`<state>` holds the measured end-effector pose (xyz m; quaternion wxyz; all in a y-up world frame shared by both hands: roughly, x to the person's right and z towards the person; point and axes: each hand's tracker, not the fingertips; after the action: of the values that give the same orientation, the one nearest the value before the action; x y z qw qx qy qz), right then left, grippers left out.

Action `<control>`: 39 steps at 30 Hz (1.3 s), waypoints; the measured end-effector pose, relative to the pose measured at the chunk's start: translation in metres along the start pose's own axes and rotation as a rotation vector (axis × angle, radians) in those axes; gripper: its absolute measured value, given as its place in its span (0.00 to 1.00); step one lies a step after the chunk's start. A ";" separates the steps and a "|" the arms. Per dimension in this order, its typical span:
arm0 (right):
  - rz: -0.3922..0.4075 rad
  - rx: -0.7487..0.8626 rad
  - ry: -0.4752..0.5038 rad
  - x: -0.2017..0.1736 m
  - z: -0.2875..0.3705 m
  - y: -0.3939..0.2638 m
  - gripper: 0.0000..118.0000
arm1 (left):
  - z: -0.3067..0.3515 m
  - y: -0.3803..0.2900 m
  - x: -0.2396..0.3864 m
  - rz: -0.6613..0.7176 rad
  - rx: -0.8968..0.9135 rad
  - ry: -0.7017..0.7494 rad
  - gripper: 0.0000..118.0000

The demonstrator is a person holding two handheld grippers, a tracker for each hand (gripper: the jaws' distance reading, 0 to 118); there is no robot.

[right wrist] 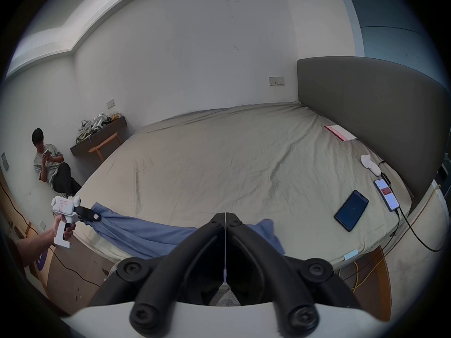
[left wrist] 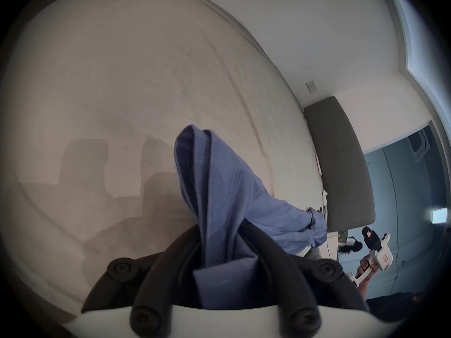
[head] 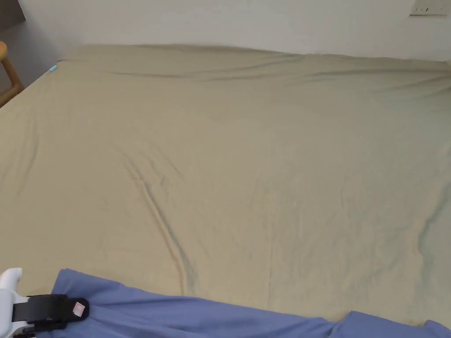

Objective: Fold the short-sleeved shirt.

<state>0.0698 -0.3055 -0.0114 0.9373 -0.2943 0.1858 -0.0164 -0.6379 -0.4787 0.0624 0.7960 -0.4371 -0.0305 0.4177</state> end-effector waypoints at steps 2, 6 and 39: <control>0.002 -0.001 0.002 0.001 0.000 0.000 0.01 | 0.018 0.006 -0.006 -0.008 0.028 0.053 0.10; -0.018 0.004 0.016 0.004 -0.001 -0.001 0.01 | 0.043 0.000 0.032 -0.051 0.016 0.131 0.10; -0.117 0.022 0.061 0.050 0.021 -0.022 0.02 | -0.212 -0.108 0.270 -0.510 -0.375 0.220 0.40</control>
<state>0.1259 -0.3195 -0.0002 0.9319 -0.2936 0.1966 -0.0823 -0.3058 -0.4631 -0.0762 0.7790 -0.5968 -0.1291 0.1423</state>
